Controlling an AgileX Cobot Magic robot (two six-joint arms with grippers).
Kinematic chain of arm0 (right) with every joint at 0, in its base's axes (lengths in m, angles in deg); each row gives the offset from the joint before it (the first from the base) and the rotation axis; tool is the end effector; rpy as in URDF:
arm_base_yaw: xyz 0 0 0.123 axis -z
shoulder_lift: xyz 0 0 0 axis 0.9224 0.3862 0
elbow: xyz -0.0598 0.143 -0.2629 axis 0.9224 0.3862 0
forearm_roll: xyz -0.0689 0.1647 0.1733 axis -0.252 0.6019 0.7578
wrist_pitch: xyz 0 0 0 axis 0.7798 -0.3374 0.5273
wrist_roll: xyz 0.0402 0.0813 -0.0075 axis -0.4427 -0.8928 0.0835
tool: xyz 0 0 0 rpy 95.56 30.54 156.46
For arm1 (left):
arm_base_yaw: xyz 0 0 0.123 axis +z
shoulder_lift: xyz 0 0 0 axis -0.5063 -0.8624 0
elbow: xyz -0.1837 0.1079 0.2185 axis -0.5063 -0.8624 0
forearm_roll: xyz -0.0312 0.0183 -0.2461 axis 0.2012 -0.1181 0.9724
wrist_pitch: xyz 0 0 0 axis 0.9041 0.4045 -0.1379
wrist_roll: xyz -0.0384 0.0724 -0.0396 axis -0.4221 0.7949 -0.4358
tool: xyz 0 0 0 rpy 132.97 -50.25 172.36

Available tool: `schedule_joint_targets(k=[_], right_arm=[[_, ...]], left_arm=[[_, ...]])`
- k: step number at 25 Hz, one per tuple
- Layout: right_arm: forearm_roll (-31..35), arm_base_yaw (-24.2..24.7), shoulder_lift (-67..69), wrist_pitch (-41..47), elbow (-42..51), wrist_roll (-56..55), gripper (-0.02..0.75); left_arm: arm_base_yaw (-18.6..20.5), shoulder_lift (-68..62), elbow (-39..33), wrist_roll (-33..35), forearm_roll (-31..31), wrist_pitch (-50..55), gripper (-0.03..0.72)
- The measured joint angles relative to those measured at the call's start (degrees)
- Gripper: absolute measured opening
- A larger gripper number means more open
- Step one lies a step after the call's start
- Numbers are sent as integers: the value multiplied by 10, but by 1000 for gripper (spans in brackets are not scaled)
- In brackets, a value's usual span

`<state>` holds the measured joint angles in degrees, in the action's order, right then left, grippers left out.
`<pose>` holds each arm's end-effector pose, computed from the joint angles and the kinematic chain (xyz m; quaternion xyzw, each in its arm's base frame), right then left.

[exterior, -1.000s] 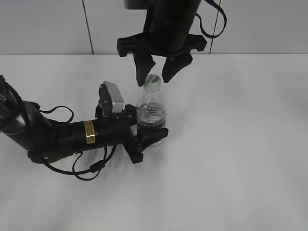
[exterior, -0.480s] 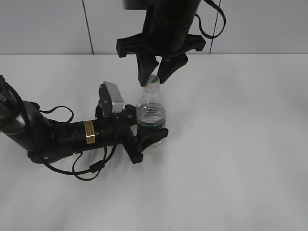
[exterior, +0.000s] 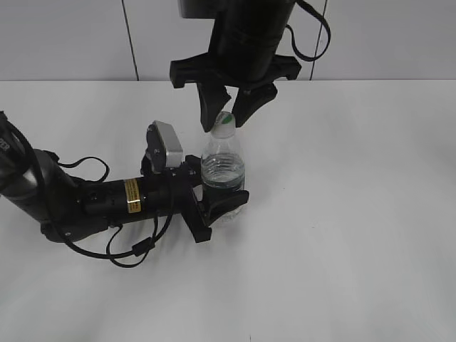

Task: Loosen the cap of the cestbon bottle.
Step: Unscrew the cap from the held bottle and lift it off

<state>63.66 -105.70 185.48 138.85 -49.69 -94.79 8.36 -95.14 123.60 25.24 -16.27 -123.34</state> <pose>0.3447 0.2920 0.2834 -0.2575 0.9541 0.1255 0.0876 0.3271 -0.2059 0.0659 0.4320 0.6335 -0.3878 0.5115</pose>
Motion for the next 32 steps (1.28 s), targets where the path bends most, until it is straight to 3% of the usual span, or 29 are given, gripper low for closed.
schedule_joint_targets(k=[9, 15, 25, 32], right_arm=[[1, 0, 3, 0, 0, 5, 398], [-3, 0, 3, 0, 0, 12, 303], [-3, 0, 3, 0, 0, 44, 303], [-2, 0, 3, 0, 0, 155, 302]], left_arm=[[0, 0, 0, 0, 0, 0, 410], [0, 0, 0, 0, 0, 0, 410], [0, 0, 0, 0, 0, 0, 410], [0, 0, 0, 0, 0, 0, 410]])
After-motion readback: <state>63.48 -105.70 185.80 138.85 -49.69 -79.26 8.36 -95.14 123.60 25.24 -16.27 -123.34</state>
